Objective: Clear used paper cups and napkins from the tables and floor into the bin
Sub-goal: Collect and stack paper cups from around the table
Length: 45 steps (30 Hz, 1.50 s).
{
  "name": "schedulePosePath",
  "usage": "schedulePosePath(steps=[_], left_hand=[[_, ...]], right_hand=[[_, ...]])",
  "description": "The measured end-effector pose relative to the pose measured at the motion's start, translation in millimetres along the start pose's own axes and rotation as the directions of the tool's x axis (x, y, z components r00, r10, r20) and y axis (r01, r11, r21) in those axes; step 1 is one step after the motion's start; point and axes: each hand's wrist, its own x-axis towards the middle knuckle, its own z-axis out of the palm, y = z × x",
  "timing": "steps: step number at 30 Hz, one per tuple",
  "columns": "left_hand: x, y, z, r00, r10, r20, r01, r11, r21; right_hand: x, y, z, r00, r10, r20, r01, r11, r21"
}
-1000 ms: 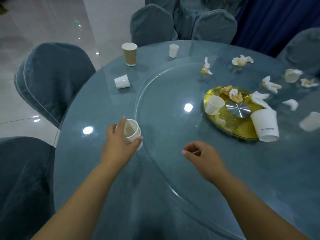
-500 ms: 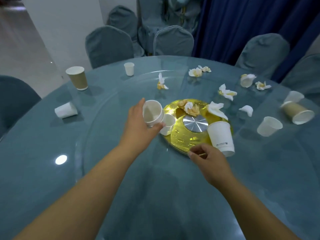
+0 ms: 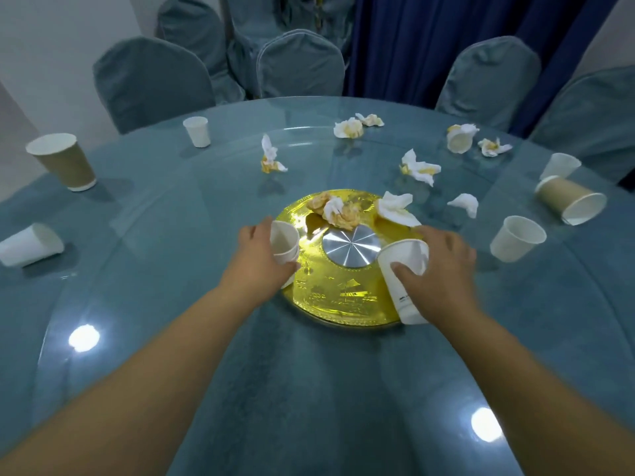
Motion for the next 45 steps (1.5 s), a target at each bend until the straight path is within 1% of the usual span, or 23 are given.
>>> schedulePosePath(steps=[2,5,7,10,13,17,21,25,29,33,39,41,45], left_hand=[[-4.0,-5.0,5.8,1.000,-0.001,0.009,0.001,0.999,-0.040],[-4.4,-10.4,10.7,1.000,0.008,-0.018,-0.009,0.997,-0.081],[-7.5,-10.0,12.9,1.000,0.015,-0.023,-0.017,0.996,-0.082],[-17.3,-8.2,17.1,0.999,0.038,0.007,-0.038,0.996,-0.080],[-34.1,-5.1,20.3,0.998,0.052,0.035,-0.048,0.993,-0.106],[-66.2,9.7,19.6,0.997,0.029,0.067,-0.016,0.983,-0.183],[-107.3,29.0,18.4,0.994,0.047,0.098,-0.021,0.967,-0.255],[-155.8,50.1,18.3,0.990,0.075,0.123,-0.030,0.943,-0.331],[-202.9,71.8,18.4,0.983,0.122,0.139,-0.058,0.918,-0.393],[-233.5,82.2,25.8,0.982,0.137,0.130,-0.066,0.893,-0.446],[-257.8,106.3,46.4,0.986,0.138,0.088,-0.091,0.909,-0.406],[-255.0,118.0,61.9,0.985,0.155,0.078,-0.114,0.916,-0.384],[-244.3,156.0,105.8,0.991,0.129,0.045,-0.106,0.931,-0.350]], right_hand=[[3.1,4.8,7.9,0.998,0.051,0.048,-0.048,0.997,-0.054],[6.0,10.7,18.7,0.967,0.164,0.197,-0.167,0.986,-0.003],[7.2,13.8,23.0,0.948,0.181,0.263,-0.195,0.980,0.028],[6.8,15.3,20.4,0.949,0.155,0.275,-0.193,0.974,0.119],[-4.8,14.8,9.1,0.935,0.181,0.306,-0.242,0.954,0.175],[-33.5,19.8,-11.4,0.948,0.200,0.246,-0.262,0.932,0.250],[-75.7,27.2,-39.3,0.954,0.240,0.177,-0.289,0.890,0.352],[-125.8,40.6,-69.7,0.947,0.290,0.140,-0.322,0.858,0.401],[-171.8,55.3,-101.1,0.947,0.309,0.083,-0.313,0.844,0.435],[-207.2,72.9,-128.7,0.947,0.318,0.039,-0.300,0.838,0.456],[-231.8,120.0,-159.8,0.954,0.297,0.039,-0.280,0.836,0.472],[-229.4,142.3,-168.6,0.954,0.293,0.065,-0.287,0.825,0.486],[-208.8,197.4,-187.1,0.961,0.257,0.101,-0.272,0.807,0.524]])
